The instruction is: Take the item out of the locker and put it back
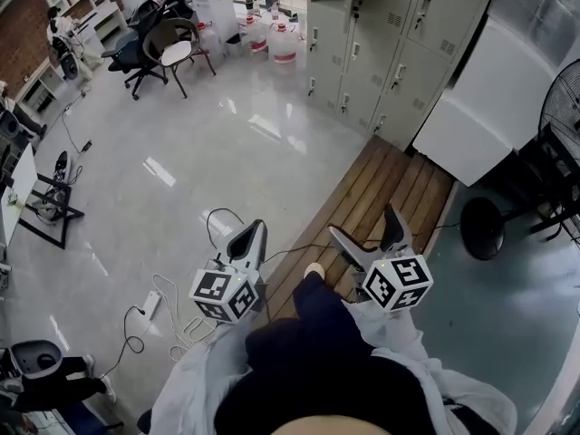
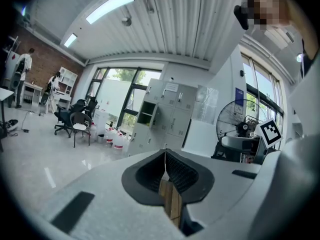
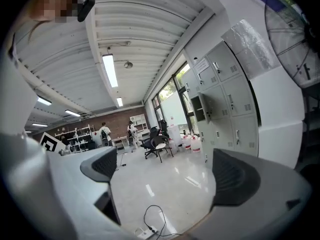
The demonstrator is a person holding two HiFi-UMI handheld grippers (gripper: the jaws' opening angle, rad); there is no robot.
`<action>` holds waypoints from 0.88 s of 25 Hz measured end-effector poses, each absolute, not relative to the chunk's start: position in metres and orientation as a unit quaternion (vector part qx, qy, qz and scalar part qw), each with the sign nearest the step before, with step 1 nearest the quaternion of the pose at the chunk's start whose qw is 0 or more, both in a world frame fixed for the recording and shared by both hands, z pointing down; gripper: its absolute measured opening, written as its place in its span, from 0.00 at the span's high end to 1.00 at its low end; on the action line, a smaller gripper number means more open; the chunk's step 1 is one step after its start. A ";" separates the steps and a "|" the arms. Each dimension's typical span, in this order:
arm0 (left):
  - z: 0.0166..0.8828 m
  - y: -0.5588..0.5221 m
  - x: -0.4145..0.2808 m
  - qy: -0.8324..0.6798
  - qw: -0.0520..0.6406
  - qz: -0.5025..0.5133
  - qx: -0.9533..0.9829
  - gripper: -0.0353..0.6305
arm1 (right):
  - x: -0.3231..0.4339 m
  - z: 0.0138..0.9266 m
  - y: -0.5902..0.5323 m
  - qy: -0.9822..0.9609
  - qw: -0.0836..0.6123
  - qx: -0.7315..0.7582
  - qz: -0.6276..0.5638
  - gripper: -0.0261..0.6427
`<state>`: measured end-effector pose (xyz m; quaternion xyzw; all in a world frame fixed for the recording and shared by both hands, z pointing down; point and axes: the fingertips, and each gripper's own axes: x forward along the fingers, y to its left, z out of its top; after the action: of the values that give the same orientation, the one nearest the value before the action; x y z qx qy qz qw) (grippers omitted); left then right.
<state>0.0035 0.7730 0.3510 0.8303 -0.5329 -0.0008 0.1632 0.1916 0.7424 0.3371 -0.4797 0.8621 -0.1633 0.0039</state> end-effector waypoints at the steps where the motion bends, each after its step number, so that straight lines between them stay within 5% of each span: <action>1: 0.356 0.754 0.002 -0.533 0.161 -0.002 0.831 0.93 | 0.189 0.343 0.724 0.864 0.003 -0.476 -0.163 0.10; 22: 0.410 0.517 -0.008 -0.534 0.172 -0.004 0.828 0.93 | 0.158 0.374 0.486 0.885 -0.001 -0.441 -0.148 0.10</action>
<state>-0.0078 0.5169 0.4098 0.8278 -0.5341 -0.0035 0.1717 0.1575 0.4858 0.3745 -0.4411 0.8852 -0.1478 -0.0011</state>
